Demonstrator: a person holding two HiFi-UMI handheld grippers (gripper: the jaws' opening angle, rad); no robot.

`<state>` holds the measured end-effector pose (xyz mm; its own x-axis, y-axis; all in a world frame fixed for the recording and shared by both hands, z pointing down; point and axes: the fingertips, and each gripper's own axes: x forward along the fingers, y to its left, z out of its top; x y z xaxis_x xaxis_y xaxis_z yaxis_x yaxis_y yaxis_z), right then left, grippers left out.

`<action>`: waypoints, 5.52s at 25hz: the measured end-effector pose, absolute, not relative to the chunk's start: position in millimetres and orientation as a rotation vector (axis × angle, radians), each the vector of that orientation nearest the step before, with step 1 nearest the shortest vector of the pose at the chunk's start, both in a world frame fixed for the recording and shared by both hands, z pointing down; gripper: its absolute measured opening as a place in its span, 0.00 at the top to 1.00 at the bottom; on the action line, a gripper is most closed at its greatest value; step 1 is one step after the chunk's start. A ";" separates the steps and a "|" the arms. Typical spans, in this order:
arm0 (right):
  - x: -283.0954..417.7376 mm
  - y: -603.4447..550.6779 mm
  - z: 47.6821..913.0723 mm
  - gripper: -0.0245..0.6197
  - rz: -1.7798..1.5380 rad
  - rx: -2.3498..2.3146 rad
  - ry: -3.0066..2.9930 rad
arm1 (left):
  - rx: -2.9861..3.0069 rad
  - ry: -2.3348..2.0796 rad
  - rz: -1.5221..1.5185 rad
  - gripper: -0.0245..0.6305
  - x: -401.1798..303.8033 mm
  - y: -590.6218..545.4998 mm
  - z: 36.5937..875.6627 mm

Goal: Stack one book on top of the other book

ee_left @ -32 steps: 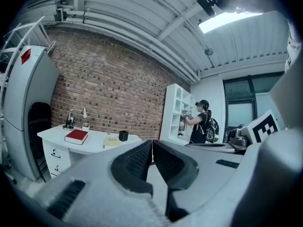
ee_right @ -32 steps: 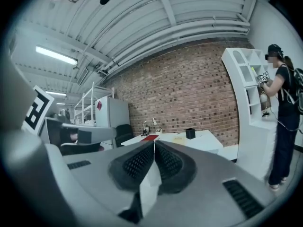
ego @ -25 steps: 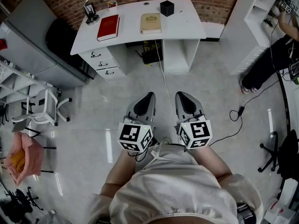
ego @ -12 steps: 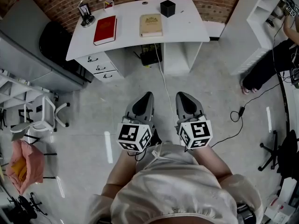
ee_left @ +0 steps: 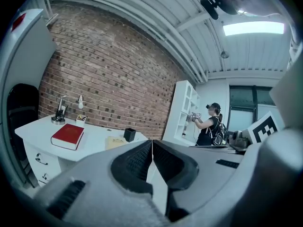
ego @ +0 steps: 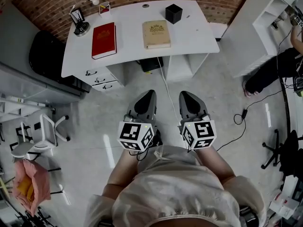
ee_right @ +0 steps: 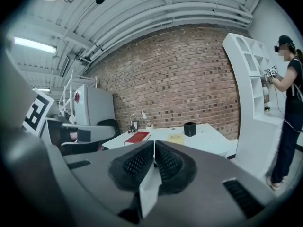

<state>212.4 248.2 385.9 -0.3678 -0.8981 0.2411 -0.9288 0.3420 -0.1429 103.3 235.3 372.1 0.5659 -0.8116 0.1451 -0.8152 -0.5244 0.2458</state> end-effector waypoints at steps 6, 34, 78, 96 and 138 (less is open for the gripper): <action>170.7 173.3 380.4 0.92 0.398 1.752 -2.436 | 2.541 -1.293 0.022 0.93 58.6 155.5 365.7; 147.2 -59.3 397.9 0.92 0.460 1.716 -2.402 | 2.444 -1.330 0.089 0.93 14.1 -66.5 392.7; 214.0 -218.2 623.5 0.58 1.082 1.251 -2.065 | 1.855 -1.074 0.377 0.57 99.4 -208.0 635.1; 206.1 -221.2 608.5 0.61 1.095 1.251 -2.097 | 1.874 -1.076 0.398 0.57 101.5 -208.2 624.5; -128.9 -213.6 499.5 0.61 0.932 1.287 -2.257 | 1.985 -1.249 0.288 0.57 -238.4 -209.1 508.4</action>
<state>-128.9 -213.6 499.5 -0.5090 -0.6092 0.6080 -0.8607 0.3613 -0.3585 -238.4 -209.1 508.4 0.4960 -0.6746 0.5468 -0.8460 -0.2333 0.4795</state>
